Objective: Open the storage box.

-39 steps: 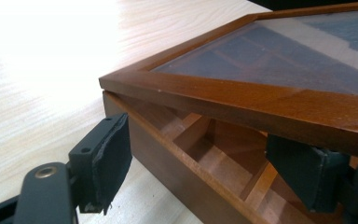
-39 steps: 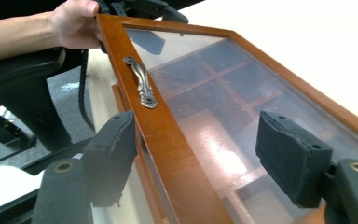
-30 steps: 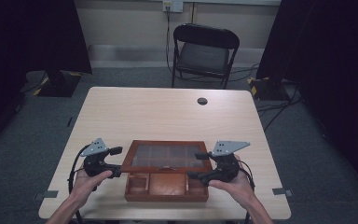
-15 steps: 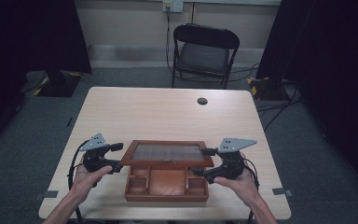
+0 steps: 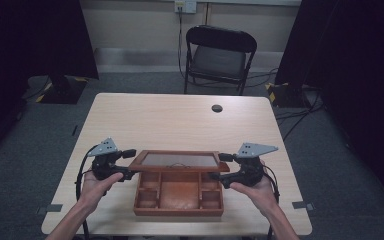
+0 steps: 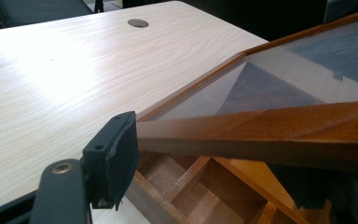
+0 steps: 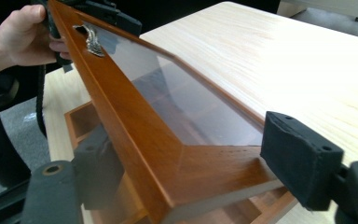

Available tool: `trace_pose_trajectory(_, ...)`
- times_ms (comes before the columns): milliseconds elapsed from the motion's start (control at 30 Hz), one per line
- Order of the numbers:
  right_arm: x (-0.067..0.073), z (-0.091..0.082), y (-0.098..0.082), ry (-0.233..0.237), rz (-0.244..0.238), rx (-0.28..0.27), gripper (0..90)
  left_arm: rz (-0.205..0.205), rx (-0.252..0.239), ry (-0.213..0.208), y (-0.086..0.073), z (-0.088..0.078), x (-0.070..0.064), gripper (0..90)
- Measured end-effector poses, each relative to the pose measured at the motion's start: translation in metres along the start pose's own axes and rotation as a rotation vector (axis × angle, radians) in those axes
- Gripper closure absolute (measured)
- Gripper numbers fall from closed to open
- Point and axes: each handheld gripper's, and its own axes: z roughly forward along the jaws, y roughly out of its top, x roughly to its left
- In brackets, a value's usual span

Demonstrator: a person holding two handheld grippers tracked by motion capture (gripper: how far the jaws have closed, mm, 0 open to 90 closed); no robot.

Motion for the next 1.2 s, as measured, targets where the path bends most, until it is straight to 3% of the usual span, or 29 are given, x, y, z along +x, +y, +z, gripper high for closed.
trace_pose_trajectory(467, -0.013, 0.006, 0.007, 0.007, 0.025, -0.039, 38.4, -0.025, -0.016, -0.027, 0.01, 0.004, 0.007, 33.1)
trace_pose_trajectory(600, -0.017, 0.01, 0.011, 0.017, 0.031, -0.039, 40.4, -0.002, 0.009, -0.028, 0.017, 0.004, 0.009, 36.1)
trace_pose_trajectory(900, -0.026, 0.014, 0.015, 0.024, 0.063, -0.082, 39.6, -0.019, -0.016, -0.03, 0.019, 0.009, 0.013, 40.0)
trace_pose_trajectory(1200, -0.033, 0.017, 0.016, 0.012, 0.084, -0.086, 39.6, -0.048, -0.028, -0.027, 0.018, 0.012, 0.018, 41.2)
